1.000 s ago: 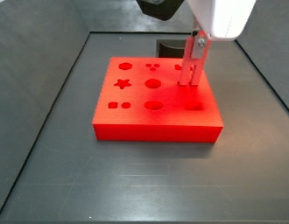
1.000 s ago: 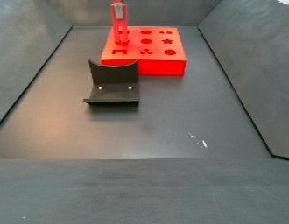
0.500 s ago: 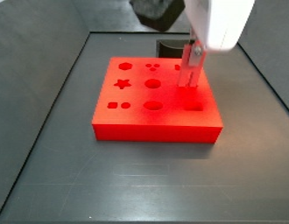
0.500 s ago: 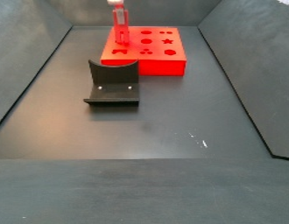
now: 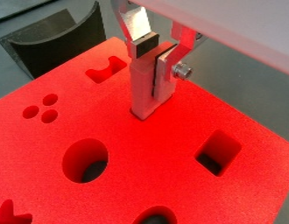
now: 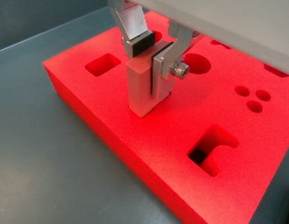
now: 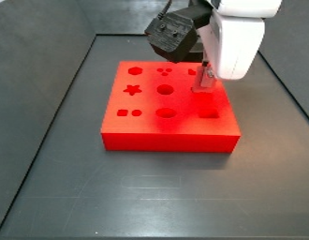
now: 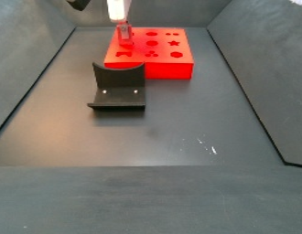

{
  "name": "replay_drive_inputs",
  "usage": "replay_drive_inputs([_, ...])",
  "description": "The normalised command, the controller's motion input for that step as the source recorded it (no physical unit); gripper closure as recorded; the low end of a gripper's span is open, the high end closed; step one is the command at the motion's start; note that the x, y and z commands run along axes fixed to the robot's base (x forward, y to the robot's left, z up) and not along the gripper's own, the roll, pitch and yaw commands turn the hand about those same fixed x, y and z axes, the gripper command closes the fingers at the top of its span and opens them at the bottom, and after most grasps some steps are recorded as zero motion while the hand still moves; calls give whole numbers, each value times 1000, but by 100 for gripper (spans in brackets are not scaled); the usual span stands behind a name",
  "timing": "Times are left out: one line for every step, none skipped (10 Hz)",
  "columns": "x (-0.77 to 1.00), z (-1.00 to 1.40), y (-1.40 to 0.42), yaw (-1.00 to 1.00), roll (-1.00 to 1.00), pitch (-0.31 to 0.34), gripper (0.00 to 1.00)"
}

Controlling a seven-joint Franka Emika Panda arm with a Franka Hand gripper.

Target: Insert the double-square object.

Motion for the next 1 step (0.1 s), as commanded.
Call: replay_drive_inputs([0, 0, 0, 0, 0, 0, 100])
